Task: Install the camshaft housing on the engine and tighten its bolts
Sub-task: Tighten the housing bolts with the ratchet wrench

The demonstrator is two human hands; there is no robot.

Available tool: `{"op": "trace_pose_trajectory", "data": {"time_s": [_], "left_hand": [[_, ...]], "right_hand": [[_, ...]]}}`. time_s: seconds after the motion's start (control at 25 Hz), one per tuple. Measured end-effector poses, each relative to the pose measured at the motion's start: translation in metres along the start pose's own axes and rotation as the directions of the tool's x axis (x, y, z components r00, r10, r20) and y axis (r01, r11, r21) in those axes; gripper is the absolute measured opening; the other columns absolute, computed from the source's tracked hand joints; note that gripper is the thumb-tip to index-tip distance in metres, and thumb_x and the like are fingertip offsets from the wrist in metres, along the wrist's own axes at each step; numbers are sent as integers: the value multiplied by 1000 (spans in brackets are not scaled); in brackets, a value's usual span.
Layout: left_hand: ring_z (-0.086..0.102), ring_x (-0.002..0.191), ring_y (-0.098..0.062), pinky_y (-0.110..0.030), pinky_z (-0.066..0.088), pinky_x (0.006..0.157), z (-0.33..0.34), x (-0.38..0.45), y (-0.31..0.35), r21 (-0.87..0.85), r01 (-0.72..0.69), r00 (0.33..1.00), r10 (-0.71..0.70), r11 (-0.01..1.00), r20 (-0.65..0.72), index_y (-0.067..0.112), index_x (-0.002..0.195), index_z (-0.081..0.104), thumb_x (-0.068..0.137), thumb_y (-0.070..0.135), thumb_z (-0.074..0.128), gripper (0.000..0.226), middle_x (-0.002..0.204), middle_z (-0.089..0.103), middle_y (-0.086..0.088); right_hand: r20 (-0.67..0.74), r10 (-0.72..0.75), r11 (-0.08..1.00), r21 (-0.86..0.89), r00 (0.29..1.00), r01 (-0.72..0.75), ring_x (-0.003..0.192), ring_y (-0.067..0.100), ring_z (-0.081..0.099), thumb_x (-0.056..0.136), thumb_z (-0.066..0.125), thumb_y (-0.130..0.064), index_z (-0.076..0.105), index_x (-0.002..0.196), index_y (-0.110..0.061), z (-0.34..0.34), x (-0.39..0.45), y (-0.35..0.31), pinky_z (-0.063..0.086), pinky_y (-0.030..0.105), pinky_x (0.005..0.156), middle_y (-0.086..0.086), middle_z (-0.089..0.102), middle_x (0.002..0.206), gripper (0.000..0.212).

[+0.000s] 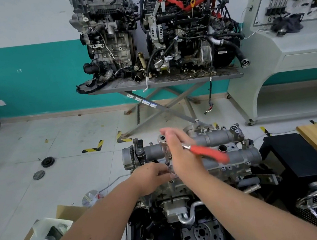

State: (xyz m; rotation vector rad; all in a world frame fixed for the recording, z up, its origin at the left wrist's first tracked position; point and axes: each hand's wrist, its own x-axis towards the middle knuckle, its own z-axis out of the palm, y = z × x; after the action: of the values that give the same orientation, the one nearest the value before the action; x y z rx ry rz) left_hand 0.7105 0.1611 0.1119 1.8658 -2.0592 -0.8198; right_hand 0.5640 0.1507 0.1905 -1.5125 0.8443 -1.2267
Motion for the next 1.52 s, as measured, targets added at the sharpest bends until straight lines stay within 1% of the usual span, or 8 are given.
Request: {"op": "trace_pose_trajectory", "data": {"time_s": [0.2, 0.48, 0.72, 0.84, 0.96, 1.12, 1.28, 1.52], "left_hand": [[47, 54, 1, -30, 38, 59, 0, -1, 1, -39, -8, 1000, 7, 999, -13, 54, 62, 54, 87, 51, 49, 26, 60, 54, 25], [65, 86, -11, -30, 54, 81, 4, 2, -5, -48, -22, 999, 21, 999, -24, 41, 105, 64, 92, 63, 48, 30, 97, 72, 5], [61, 83, -11, -34, 50, 78, 3, 2, -4, -45, 60, 998, -59, 997, 18, 41, 83, 63, 93, 61, 49, 26, 85, 65, 8], [54, 72, -10, -33, 45, 72, 0, -1, 1, -33, 38, 999, -37, 999, 19, 44, 66, 54, 96, 57, 51, 33, 75, 55, 8], [57, 74, -13, -37, 48, 76, -2, -1, 1, -30, 30, 999, -29, 999, 30, 35, 78, 61, 97, 57, 50, 32, 77, 59, 5], [56, 74, -15, -41, 49, 78, -2, 1, 1, -17, 12, 999, -11, 1000, 37, 21, 97, 67, 99, 53, 48, 38, 82, 62, -2], [52, 65, -8, -38, 48, 73, -2, 2, 0, -24, 7, 999, -6, 1000, 36, 24, 92, 67, 98, 56, 48, 38, 73, 58, 6], [56, 68, -6, -34, 46, 68, -1, 1, 1, -12, 6, 1000, -6, 1000, 2, 40, 72, 60, 87, 58, 43, 30, 71, 61, 12]], "right_hand": [[283, -715, 462, -495, 639, 736, 101, 29, 65, 96, 59, -12, 75, 107, 0, -15, 17, 9, 54, 41, 88, 12, 71, 114, 22], [690, -302, -75, -706, 658, 705, 75, 26, 56, 93, 61, -32, 61, 102, -15, -11, 21, -37, 46, 40, 71, 3, 58, 85, 19], [642, 259, 86, -759, 721, 645, 60, 17, 46, 103, 35, -51, 46, 86, -18, 2, 40, -77, 35, 32, 56, -2, 52, 76, 39], [484, 511, 715, -698, 710, -39, 58, 15, 66, 103, 48, -28, 54, 85, -12, -1, 51, -73, 52, 30, 60, 9, 73, 73, 25], [435, 552, 737, 144, 711, -661, 72, 22, 73, 100, 50, -10, 54, 94, -5, 1, 37, -50, 51, 31, 84, 12, 74, 75, 9], [210, 490, 598, 626, 846, -502, 77, 18, 65, 101, 52, -14, 57, 81, -16, 3, 23, -20, 46, 28, 66, 4, 69, 76, 20], [35, -39, 998, -43, 999, 40, 98, 4, 63, 102, 46, -36, 67, 108, -45, -5, 7, 2, 55, 27, 86, -3, 69, 110, 24], [348, -711, 372, -552, 611, 746, 102, 32, 66, 91, 65, -8, 75, 109, -3, -15, 18, 6, 55, 45, 83, 9, 72, 116, 20]]}}
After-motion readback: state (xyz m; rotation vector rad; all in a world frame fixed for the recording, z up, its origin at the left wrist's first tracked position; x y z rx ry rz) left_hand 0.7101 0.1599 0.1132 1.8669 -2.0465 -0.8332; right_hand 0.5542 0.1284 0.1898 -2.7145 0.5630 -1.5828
